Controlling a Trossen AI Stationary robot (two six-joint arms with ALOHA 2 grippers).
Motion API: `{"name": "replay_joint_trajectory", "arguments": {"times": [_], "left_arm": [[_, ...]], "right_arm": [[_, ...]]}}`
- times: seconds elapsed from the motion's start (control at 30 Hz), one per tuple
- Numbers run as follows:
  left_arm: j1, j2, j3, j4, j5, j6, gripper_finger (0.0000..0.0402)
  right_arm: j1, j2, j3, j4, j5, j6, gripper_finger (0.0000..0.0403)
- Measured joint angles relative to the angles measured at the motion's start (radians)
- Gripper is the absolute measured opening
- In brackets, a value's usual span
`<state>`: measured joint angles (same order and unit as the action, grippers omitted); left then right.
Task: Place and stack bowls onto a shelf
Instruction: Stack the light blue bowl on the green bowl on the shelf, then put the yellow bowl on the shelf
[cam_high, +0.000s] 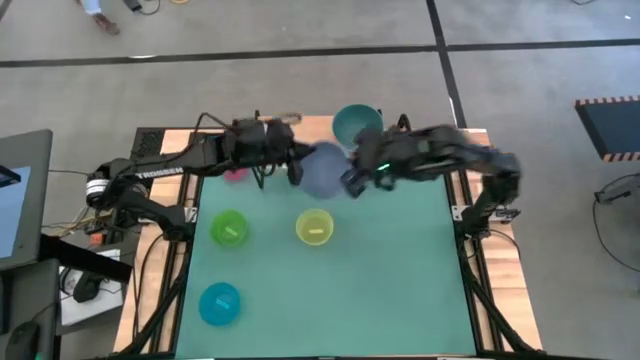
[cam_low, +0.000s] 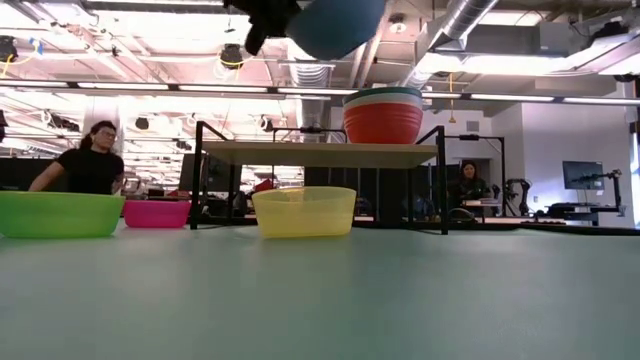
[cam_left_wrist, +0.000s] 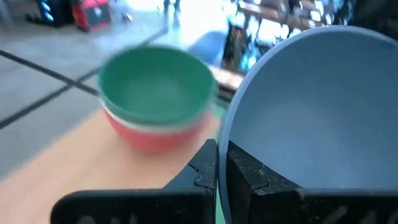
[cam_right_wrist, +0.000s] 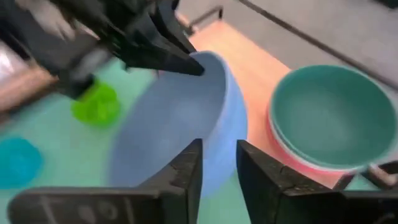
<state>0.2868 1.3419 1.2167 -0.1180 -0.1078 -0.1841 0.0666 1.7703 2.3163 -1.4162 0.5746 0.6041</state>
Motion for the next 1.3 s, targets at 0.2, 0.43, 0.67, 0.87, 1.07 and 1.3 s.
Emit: {"name": "replay_joint_trajectory", "arguments": {"times": [0.2,0.43,0.67,0.87,1.07,1.3], "left_arm": [[0.128,0.16,0.074,0.199,0.044,-0.046,0.0],[0.186,0.395,0.291,0.287,0.016,-0.048,0.0],[0.192,0.557,0.61,-0.028,0.017,-0.002,0.0],[0.19,0.603,0.772,-0.321,-0.004,0.093,0.0],[0.21,0.608,0.784,-0.407,0.011,0.1,0.0016],[0.225,0.603,0.782,-0.41,0.061,-0.005,0.0133]], "right_arm": [[0.014,-0.131,-0.002,-0.052,0.095,0.084,0.015],[0.01,-0.174,-0.001,-0.09,0.112,0.097,0.0151],[0.012,-0.167,-0.038,-0.149,0.104,0.134,0.015],[0.01,-0.164,-0.075,-0.155,0.102,0.145,0.015],[0.0,-0.164,-0.076,-0.155,0.102,0.139,0.015],[-0.004,-0.161,-0.076,-0.155,0.103,0.132,0.015]]}}
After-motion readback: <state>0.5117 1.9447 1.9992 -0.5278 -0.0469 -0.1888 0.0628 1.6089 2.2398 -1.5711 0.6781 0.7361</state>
